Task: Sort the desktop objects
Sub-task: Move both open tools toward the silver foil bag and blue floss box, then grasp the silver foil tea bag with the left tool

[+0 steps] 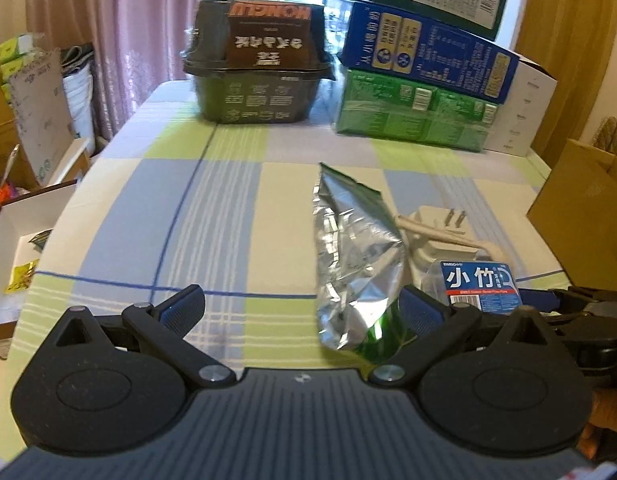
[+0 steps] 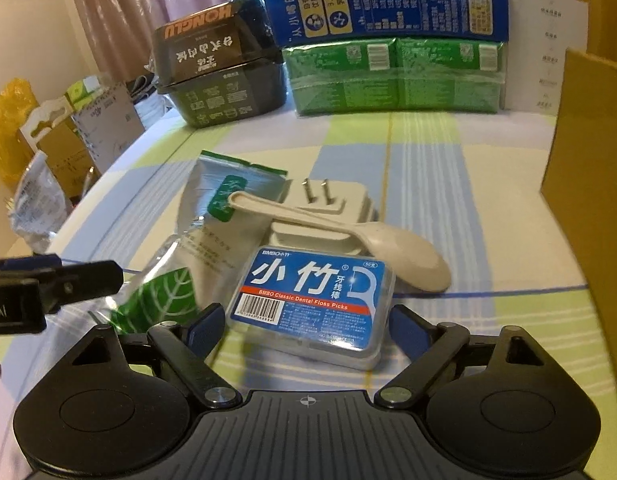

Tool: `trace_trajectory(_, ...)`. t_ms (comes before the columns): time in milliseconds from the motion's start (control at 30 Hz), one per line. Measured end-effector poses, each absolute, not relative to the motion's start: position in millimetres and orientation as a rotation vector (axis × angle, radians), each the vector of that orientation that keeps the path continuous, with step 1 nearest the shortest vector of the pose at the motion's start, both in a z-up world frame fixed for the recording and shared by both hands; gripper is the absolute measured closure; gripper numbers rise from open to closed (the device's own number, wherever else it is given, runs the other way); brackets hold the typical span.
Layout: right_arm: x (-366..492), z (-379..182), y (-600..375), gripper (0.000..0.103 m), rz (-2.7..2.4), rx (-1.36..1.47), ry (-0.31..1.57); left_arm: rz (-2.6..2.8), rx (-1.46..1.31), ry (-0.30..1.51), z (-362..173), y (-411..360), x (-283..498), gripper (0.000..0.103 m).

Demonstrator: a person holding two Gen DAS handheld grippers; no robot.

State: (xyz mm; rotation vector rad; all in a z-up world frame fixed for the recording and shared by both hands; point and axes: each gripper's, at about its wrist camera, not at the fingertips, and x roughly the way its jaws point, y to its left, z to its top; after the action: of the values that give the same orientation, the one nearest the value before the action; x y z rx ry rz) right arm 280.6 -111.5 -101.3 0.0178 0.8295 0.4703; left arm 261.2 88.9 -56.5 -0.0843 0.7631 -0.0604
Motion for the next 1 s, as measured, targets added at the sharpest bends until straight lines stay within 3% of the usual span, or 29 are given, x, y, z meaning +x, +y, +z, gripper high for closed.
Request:
trace_trajectory(267,270.3,-93.1,-130.2,0.018,0.450,-0.017,0.839,-0.152,-0.022,0.851,-66.8,60.7,291.3,0.002)
trace_trajectory(333,265.9,-92.0,-134.2,0.018,0.450,-0.025,0.837,-0.166,-0.024,0.872,-72.1,54.7,300.0,0.006)
trace_trajectory(400,261.8,-91.8,-138.7,0.018,0.447,-0.030,0.838,-0.168,-0.033,0.880,-74.7,51.4,304.6,0.022)
trace_trajectory(567,253.5,-93.4,-148.5,0.019,0.454,-0.027,0.850,-0.158,0.001,0.902,-76.5,42.0,306.6,0.046)
trace_trajectory(600,251.3,-92.9,-149.9,0.026,0.456,-0.032,0.849,-0.159,-0.001,0.910,-75.1,41.7,304.2,0.050)
trace_trajectory(667,246.7,-91.7,-153.8,0.063,0.462,-0.040,0.862,-0.162,-0.012,0.932,-70.9,41.5,294.0,0.054)
trace_trajectory(700,243.8,-91.8,-157.5,0.069,0.465,-0.029,0.875,-0.166,-0.011,0.943,-69.5,40.6,287.9,0.055)
trace_trajectory(933,209.1,-86.8,-178.7,0.069,0.472,-0.020,0.909,-0.203,0.013,1.000,-61.7,26.3,202.1,0.057)
trace_trajectory(967,203.3,-84.3,-180.7,0.065,0.480,-0.018,0.899,-0.203,0.019,1.003,-60.8,25.1,189.6,0.057)
trace_trajectory(1000,198.4,-81.4,-182.6,0.055,0.484,-0.018,0.887,-0.198,0.022,1.005,-59.9,25.2,182.2,0.056)
